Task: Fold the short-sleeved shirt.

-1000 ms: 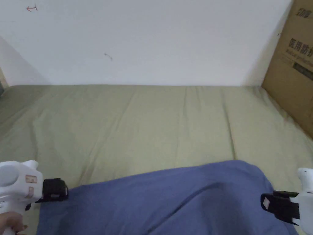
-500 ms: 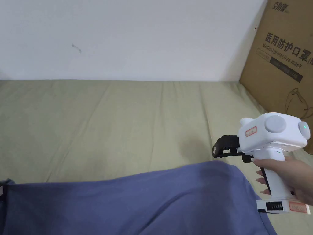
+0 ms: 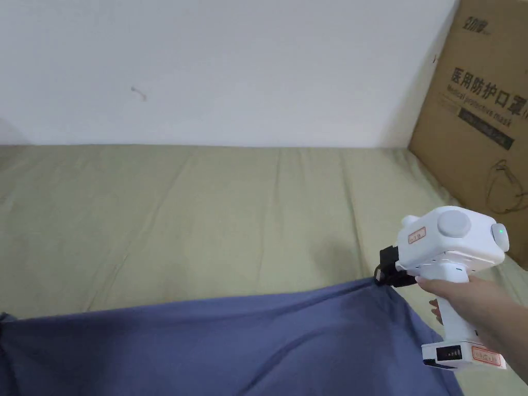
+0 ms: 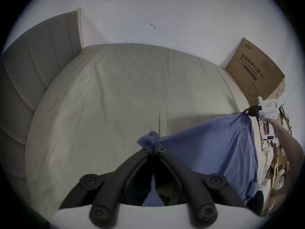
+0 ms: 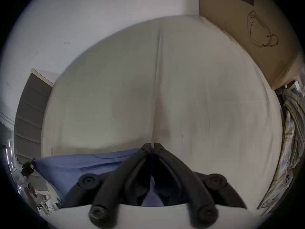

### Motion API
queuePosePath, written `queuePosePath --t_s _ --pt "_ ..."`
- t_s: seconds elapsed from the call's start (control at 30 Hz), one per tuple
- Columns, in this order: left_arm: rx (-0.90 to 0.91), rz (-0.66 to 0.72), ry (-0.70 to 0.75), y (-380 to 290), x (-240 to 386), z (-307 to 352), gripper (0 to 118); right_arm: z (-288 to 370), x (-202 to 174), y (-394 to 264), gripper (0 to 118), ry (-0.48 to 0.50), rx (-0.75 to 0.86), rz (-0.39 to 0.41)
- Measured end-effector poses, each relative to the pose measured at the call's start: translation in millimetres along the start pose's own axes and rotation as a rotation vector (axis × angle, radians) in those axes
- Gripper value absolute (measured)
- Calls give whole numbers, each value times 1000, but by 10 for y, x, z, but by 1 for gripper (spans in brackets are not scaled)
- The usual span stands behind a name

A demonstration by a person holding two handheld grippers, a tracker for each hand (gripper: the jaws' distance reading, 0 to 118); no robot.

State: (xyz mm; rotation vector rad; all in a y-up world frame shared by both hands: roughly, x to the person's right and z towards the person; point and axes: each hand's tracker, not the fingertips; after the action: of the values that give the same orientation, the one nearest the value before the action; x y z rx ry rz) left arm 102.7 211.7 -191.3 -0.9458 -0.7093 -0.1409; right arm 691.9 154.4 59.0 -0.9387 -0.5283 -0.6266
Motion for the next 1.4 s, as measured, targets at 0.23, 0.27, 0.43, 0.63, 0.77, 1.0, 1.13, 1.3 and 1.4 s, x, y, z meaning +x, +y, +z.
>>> queuePosePath --t_s 0.23,0.27,0.43,0.63,0.77,1.0,1.13,1.3,1.4 --pt "108 -23 23 181 174 709 1 1448 -126 -132 2 96 227 77" --pt "141 -32 25 219 208 864 1 1692 -178 -183 2 89 246 111" --pt "241 -41 7 379 401 1599 1 2727 -294 -444 2 81 348 142" --pt "368 -100 3 611 702 2383 1 3717 -456 -466 2 71 474 185" --pt "427 -116 27 922 807 2786 1 4254 -618 -292 2 27 580 189" --pt "551 -106 14 1631 922 3149 1 4915 -912 360 2 -41 733 191" --pt "619 -96 73 2013 1025 3096 1 5079 -1091 789 2 -45 805 171" --pt "697 -55 86 2543 1095 2892 1 5117 -1253 1339 2 -54 883 137" --pt "763 -72 138 2802 1146 2722 1 5016 -1279 1577 2 -52 925 147"
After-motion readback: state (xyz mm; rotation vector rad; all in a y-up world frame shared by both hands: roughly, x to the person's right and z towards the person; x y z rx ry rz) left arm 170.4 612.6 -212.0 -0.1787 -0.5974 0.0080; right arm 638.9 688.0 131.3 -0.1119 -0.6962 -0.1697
